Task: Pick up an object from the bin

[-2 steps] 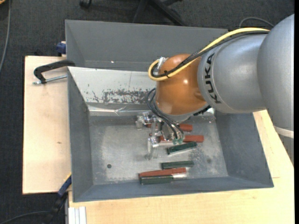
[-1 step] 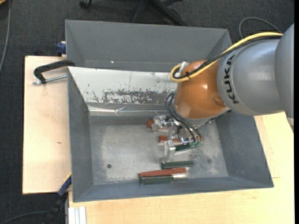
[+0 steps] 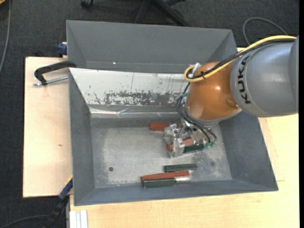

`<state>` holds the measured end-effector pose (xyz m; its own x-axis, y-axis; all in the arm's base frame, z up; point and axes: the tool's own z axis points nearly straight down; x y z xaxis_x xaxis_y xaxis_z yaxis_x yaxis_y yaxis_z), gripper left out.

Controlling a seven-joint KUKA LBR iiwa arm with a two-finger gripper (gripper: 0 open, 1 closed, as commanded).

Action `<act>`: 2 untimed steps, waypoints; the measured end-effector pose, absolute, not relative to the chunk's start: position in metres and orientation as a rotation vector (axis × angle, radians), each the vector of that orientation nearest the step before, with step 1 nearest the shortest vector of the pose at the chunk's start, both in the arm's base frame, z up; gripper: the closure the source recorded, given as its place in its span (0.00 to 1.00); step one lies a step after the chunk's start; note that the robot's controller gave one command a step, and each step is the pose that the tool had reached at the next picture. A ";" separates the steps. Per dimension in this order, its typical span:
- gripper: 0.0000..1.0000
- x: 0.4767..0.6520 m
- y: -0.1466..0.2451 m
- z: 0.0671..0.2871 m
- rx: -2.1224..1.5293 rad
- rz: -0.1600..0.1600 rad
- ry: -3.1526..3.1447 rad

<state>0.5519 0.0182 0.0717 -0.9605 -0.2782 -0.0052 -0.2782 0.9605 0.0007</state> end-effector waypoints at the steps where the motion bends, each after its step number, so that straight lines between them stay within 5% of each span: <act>1: 1.00 0.552 0.018 0.072 -0.440 0.003 3.106; 2: 1.00 0.550 0.018 0.076 -0.441 0.003 3.110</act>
Offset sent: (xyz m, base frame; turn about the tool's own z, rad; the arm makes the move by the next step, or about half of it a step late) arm -0.0001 0.0001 0.0901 0.0000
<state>0.5504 0.0182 0.0757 -0.9605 -0.2781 -0.0008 -0.2781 0.9605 0.0018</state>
